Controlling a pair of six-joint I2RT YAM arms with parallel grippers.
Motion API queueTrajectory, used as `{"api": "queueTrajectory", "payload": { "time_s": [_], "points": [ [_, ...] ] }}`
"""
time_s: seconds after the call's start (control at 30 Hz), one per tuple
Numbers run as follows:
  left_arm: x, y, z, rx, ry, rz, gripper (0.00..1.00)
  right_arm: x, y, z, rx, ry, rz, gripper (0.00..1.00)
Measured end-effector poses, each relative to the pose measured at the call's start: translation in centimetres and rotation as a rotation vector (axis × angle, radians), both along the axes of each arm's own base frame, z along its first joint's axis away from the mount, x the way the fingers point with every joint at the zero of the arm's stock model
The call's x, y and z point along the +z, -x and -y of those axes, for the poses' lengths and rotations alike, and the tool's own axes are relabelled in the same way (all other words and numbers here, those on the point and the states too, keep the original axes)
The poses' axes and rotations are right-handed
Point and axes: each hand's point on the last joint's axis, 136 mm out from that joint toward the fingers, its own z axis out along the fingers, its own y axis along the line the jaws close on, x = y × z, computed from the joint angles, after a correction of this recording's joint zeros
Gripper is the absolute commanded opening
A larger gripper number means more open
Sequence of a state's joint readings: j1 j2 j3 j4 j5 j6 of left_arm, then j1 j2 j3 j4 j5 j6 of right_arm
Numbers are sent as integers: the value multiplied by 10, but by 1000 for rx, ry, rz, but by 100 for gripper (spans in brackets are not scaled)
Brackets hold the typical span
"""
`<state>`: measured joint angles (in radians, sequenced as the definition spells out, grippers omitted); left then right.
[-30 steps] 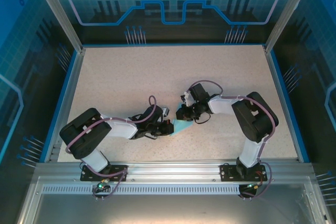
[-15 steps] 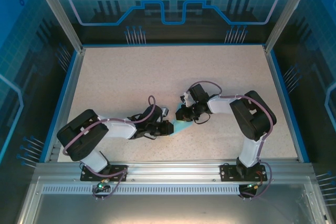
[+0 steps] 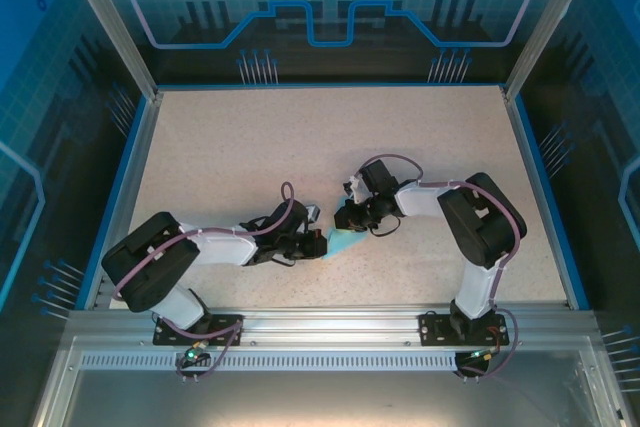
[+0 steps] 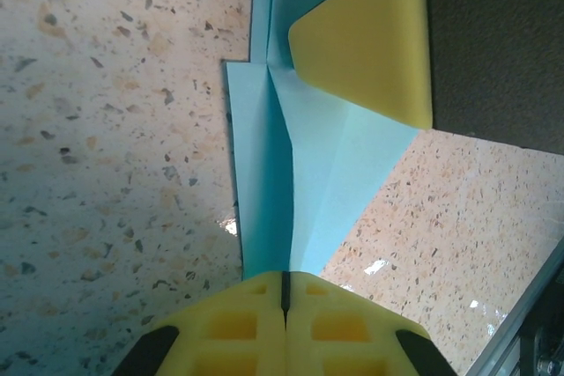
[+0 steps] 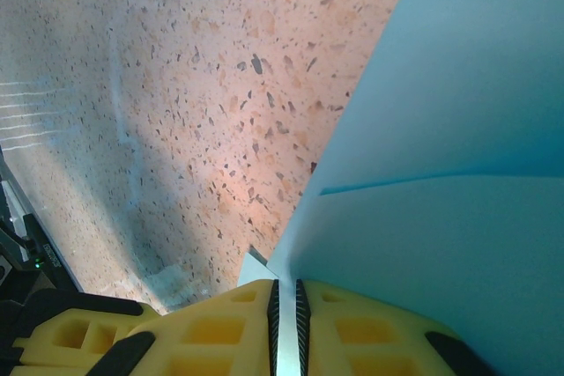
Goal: Fold a paper plane with a square sheet of paper (pick it up from the middle)
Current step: Fourth fold the wing at the center of the table.
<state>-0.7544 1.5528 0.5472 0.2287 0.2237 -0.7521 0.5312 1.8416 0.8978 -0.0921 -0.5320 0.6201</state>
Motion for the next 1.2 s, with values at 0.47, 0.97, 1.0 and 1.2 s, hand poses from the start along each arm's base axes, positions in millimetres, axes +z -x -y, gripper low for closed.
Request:
{"api": "queueTrajectory", "payload": {
  "time_s": [0.47,0.97,1.0,1.2],
  "points": [
    [-3,0,-5,12,-39,-16,2,0,0,-1,3,-7,0,17],
    [34,4,-18,28,-51,27,20,0,0,-1,3,-7,-1,17],
    [38,3,-16,25,-45,36,21,0,0,-1,3,-7,0,17],
    [46,-5,4,-32,-6,36,20,0,0,-1,4,-7,-1,18]
  ]
}}
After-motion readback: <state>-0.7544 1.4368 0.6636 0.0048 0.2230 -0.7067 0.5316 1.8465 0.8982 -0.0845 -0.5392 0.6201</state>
